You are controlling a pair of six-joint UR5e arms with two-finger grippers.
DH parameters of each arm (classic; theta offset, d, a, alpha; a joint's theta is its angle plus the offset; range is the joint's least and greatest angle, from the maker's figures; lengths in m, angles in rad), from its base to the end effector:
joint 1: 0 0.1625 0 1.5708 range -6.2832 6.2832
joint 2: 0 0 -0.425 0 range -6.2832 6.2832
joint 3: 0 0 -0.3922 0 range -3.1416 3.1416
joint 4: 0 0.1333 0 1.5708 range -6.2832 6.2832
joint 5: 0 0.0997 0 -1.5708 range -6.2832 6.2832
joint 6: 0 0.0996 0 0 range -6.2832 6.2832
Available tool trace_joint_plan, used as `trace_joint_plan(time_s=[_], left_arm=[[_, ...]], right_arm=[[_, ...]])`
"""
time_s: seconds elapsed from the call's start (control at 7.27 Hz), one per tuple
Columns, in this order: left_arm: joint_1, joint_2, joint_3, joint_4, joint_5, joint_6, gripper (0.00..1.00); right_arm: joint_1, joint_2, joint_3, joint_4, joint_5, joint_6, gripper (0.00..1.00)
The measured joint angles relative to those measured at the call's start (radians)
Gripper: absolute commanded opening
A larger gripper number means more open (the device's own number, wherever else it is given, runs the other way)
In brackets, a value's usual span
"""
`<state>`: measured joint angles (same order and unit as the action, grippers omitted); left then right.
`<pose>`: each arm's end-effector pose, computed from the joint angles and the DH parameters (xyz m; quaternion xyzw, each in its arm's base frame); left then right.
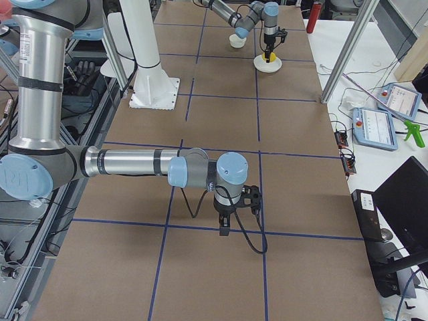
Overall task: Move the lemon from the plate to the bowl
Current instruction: 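Lift the lemon with the left gripper and carry it over the white bowl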
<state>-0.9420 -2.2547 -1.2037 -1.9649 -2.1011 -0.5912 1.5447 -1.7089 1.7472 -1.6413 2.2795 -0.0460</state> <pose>0.3875 -0.6738 0.3698 0.1345 0.3938 0.1082 0.9029 0.0572 -0.4323 0.6472 -0.0116 -0.3471 -0.0282 0.9373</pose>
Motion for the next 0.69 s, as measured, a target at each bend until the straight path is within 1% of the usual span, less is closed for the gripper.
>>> trace_joint_plan(time_s=[0.28, 0.41, 0.55, 0.69], left_arm=[[-0.063, 0.008, -0.092, 0.183, -0.017, -0.014, 0.16], [-0.092, 0.03, -0.138, 0.268, -0.027, -0.044, 0.15], [-0.116, 0.085, -0.196, 0.309, -0.045, -0.082, 0.15], [-0.132, 0.173, -0.279, 0.322, -0.059, -0.104, 0.15]], right_arm=[[0.0, 0.0, 0.0, 0.0, 0.0, 0.0, 1.0], [0.0, 0.0, 0.0, 0.0, 0.0, 0.0, 1.0], [0.0, 0.0, 0.0, 0.0, 0.0, 0.0, 1.0], [0.0, 0.0, 0.0, 0.0, 0.0, 0.0, 1.0]])
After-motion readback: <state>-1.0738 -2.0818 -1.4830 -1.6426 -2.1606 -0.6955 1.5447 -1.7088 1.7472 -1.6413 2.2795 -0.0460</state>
